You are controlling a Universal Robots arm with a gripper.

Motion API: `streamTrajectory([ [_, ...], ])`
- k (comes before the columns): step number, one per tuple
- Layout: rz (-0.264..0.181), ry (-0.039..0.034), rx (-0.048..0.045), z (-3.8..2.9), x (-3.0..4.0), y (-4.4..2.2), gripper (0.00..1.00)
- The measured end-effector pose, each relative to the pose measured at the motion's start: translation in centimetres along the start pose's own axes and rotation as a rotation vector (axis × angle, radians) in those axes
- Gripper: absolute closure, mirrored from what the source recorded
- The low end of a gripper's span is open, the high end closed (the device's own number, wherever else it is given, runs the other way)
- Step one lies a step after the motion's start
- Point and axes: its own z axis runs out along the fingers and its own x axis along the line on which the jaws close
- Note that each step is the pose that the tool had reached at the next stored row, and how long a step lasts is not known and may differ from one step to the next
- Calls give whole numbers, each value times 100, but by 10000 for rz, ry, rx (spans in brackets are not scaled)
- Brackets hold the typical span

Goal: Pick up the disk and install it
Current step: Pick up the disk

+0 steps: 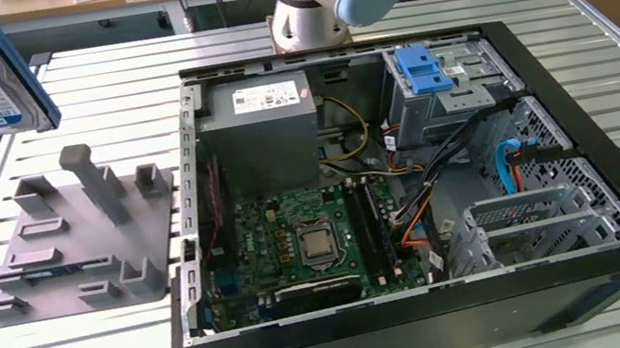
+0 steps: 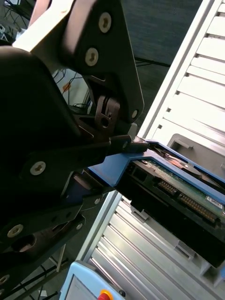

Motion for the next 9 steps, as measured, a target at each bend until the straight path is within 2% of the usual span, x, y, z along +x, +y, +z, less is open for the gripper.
streamTrajectory([
  [9, 0, -1, 1, -218, -2, 2, 64],
])
